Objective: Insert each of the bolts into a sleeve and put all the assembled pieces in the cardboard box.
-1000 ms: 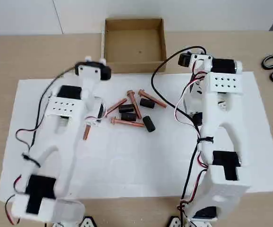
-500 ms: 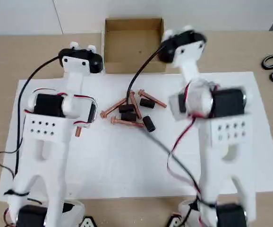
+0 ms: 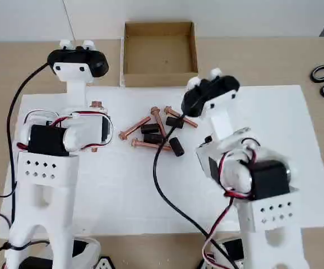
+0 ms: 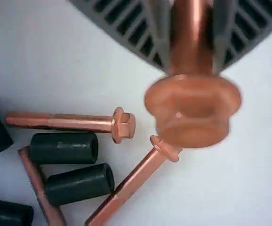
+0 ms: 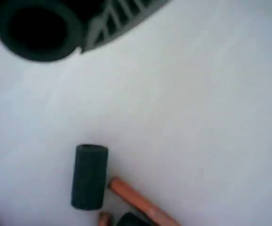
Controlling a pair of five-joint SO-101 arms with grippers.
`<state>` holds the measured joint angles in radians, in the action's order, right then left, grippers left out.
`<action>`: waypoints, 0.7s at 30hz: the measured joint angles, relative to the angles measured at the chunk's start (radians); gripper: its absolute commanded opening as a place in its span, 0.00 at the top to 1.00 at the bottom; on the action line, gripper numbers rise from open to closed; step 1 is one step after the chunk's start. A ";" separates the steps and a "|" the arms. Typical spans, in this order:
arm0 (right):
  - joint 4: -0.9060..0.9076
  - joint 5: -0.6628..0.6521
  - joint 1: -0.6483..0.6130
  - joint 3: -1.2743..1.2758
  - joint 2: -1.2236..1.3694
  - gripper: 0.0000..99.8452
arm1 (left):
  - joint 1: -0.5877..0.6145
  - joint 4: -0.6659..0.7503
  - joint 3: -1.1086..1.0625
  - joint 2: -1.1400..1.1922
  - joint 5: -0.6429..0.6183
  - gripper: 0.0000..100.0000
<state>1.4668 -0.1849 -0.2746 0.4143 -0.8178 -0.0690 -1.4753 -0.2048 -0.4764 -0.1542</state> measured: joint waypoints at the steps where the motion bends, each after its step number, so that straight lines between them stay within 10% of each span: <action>1: -0.043 0.000 0.002 0.043 -0.029 1.00 | 0.000 0.000 0.000 0.000 0.000 0.99; 21: -0.882 0.000 -0.158 0.890 -0.459 1.00 | 0.000 0.086 0.000 0.000 0.000 0.99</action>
<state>0.5846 -0.1849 -0.4327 1.3042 -1.2766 -0.0690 -1.3894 -0.2048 -0.4764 -0.1542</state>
